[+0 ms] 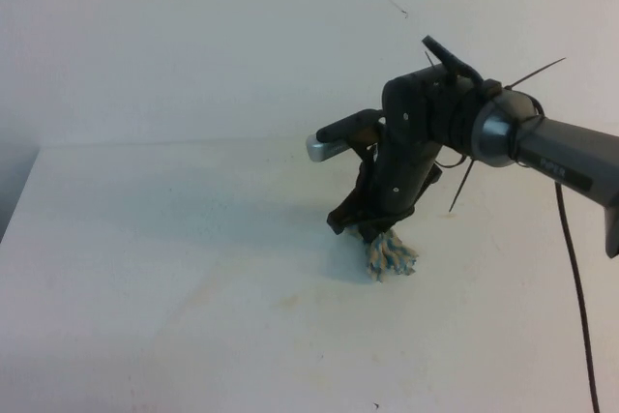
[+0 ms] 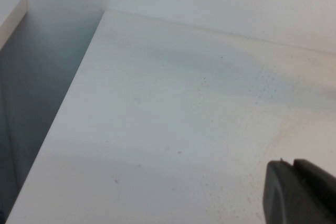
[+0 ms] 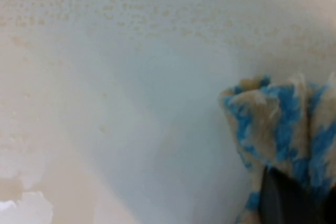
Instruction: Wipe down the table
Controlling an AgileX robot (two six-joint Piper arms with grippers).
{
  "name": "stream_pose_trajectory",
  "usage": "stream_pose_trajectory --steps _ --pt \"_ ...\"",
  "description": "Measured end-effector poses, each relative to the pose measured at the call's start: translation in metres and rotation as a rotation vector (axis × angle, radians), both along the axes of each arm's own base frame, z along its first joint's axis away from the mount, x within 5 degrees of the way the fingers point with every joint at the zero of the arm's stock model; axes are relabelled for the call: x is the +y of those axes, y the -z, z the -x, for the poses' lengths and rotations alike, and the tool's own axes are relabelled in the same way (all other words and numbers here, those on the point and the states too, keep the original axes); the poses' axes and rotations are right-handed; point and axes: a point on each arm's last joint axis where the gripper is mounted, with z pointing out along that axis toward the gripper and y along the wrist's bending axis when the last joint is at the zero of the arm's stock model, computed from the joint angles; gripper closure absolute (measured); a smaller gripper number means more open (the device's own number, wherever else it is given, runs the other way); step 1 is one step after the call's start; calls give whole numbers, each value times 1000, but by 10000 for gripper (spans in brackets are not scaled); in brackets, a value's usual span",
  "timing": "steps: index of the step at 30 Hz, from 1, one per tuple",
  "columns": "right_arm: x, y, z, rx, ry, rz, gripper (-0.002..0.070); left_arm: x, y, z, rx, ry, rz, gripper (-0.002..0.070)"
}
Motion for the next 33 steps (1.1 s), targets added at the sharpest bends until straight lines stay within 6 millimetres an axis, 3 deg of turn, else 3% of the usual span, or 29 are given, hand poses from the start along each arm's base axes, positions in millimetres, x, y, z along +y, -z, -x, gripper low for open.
stream_pose_trajectory --steps 14,27,33 --pt "-12 17 -4 148 81 -83 632 0 0 0 0 0 0 674" --pt "-102 19 -37 226 290 -83 632 0 0 0 0 0 0 674" --pt "-124 15 -38 252 317 -57 632 0 0 0 0 0 0 674"
